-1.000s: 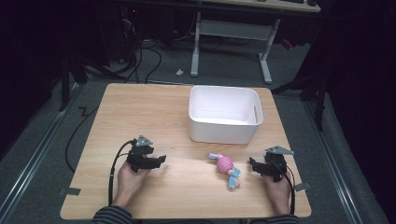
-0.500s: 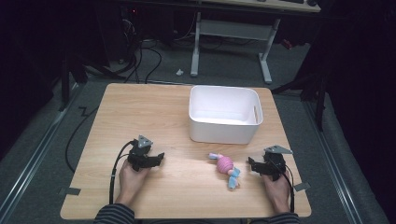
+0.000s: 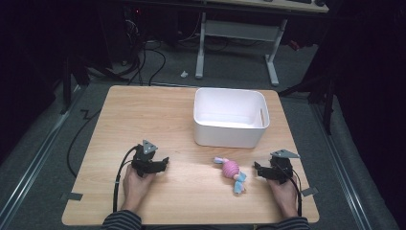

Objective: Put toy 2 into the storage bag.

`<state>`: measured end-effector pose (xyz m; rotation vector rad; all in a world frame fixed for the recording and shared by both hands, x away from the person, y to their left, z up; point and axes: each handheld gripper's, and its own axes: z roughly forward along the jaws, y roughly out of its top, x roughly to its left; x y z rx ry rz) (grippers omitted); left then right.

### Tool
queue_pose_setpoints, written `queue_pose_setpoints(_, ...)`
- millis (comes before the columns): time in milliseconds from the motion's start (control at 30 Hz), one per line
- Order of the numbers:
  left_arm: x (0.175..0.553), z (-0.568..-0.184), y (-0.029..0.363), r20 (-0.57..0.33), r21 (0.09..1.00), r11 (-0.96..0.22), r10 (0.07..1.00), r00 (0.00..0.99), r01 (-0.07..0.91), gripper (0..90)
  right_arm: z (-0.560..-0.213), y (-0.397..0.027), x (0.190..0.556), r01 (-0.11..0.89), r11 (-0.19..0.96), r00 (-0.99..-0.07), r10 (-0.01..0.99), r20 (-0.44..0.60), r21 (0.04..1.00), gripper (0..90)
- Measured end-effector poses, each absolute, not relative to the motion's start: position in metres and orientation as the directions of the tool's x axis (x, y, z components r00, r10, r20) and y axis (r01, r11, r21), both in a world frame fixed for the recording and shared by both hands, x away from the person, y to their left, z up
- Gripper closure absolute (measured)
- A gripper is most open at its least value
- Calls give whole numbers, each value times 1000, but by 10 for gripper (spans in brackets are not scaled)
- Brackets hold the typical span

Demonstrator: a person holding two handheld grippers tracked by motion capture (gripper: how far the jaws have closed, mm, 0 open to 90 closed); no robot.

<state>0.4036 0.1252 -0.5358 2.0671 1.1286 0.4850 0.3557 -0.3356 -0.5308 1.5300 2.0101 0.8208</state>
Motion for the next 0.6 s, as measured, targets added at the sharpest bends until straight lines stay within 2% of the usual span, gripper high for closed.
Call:
queue_pose_setpoints(233, 404, -536, 125, -13, 739, -363, 835, 551, 568, 244, -527, -337, 353, 691, 214, -286, 958, -10, 691, 258)
queue_pose_setpoints(600, 405, -536, 125, -12, 733, -367, 835, 551, 572, 197, -513, -333, 336, 673, 223, -331, 944, 16, 706, 308)
